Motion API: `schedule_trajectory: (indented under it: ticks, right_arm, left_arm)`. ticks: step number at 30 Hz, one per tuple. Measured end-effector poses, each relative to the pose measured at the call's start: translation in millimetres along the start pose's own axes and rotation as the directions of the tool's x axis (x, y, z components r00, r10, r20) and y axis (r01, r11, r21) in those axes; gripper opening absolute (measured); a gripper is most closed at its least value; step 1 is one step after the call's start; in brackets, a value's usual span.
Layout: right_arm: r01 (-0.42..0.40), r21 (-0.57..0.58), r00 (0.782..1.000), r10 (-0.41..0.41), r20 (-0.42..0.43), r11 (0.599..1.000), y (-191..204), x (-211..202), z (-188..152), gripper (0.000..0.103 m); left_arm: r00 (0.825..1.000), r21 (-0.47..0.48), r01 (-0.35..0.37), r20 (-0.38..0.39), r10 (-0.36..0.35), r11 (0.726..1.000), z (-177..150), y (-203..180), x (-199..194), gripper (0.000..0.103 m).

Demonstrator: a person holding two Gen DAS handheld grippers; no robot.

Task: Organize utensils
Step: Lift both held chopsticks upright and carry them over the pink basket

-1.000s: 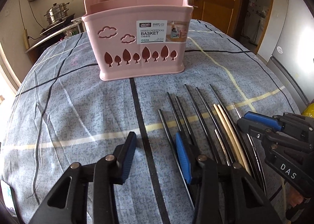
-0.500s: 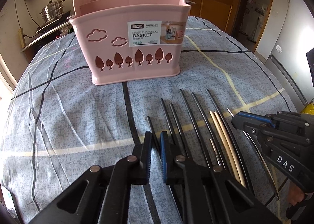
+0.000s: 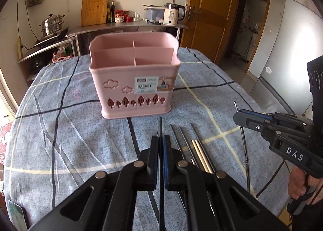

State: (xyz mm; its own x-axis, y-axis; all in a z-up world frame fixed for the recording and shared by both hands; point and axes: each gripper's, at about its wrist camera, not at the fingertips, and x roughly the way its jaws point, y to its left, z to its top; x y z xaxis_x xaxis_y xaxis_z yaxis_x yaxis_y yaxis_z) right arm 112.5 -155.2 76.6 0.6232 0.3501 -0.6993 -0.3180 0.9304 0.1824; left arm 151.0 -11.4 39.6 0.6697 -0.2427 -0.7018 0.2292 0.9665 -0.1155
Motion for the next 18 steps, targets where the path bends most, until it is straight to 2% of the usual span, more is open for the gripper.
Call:
schedule_trajectory:
  ticks: [9,18]
  right_arm:
    - [-0.001,-0.017,0.994,0.003,0.113,1.0,2,-40,22,0.004]
    - [0.001,-0.029,0.986,0.004,0.168,1.0,4,-62,30,0.004]
  left_arm:
    - [0.99,0.015,0.024,0.139,-0.026,1.0,32,8,-58,0.005]
    - [0.981,0.005,0.038,0.191,-0.038,0.999,42,18,-82,0.005]
